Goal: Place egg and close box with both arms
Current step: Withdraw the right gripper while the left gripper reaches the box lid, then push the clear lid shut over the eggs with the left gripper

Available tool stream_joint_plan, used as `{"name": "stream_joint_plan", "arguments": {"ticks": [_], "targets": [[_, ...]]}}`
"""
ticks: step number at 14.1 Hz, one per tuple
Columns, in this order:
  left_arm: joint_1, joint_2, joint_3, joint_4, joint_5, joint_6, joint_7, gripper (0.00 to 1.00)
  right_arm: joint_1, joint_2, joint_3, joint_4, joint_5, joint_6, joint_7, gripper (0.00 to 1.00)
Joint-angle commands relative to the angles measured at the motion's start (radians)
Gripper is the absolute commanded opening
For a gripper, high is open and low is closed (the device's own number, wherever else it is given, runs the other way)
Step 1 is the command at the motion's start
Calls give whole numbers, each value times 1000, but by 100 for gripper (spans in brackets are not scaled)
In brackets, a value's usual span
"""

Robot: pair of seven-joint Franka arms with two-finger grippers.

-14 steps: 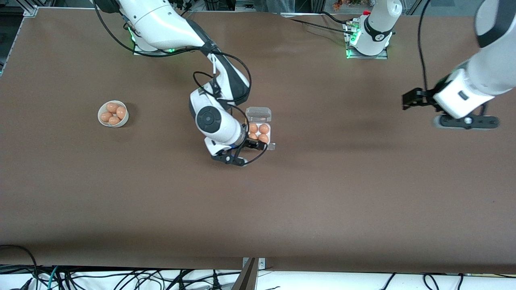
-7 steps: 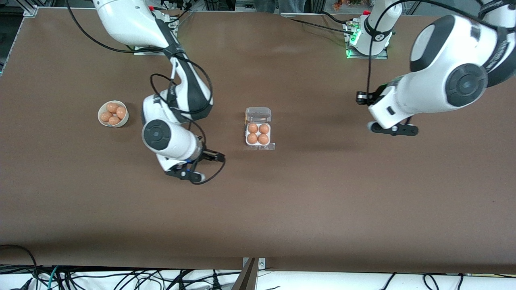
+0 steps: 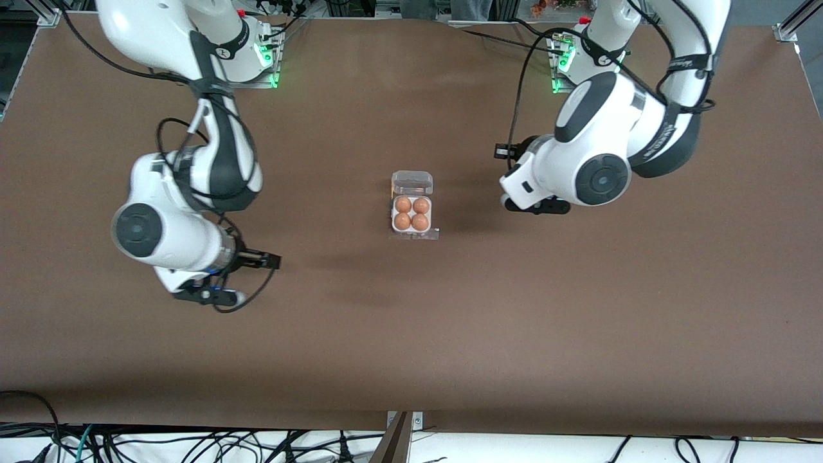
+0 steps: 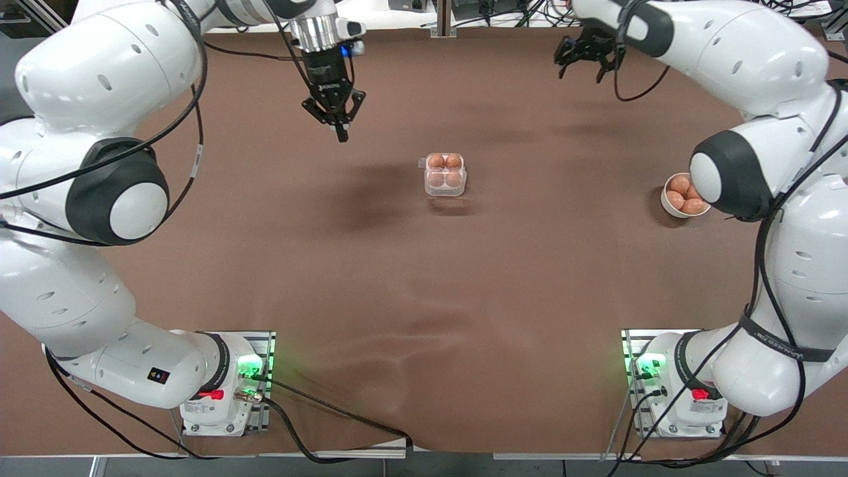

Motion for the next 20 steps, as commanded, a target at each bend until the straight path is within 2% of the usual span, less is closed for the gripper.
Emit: {"name": "stream_joint_plan", "arguments": {"ticks": [1,3,4,6,8,10,15,18,20], "targets": [[-44,42,11,35,-67,-20,-64,2,-177,-175,153,-128,-134,-3,-52,100],[-67,73,11,64,-127,-17,-101,2,-288,-305,251,-234,-303,32,-57,100],[-81,96,11,81,-139,-14,-125,2,-308,-373,267,-289,-336,53,-57,100],[-139,172,13,133,-150,-12,-173,2,-348,-494,270,-365,-336,51,-67,100],[-185,245,13,183,-150,27,-230,3,-398,-545,301,-360,-335,-18,-69,100],[-222,276,11,189,-152,118,-253,2,-452,-603,339,-348,-333,-72,-69,100],[-268,326,11,187,-173,182,-285,2,-491,-610,339,-224,-292,-233,-69,100],[-296,351,13,186,-169,211,-288,0,-520,-607,341,-231,-292,-218,-184,100],[-300,369,13,187,-167,238,-300,0,-520,-596,341,-233,-292,-201,-187,100]]}}
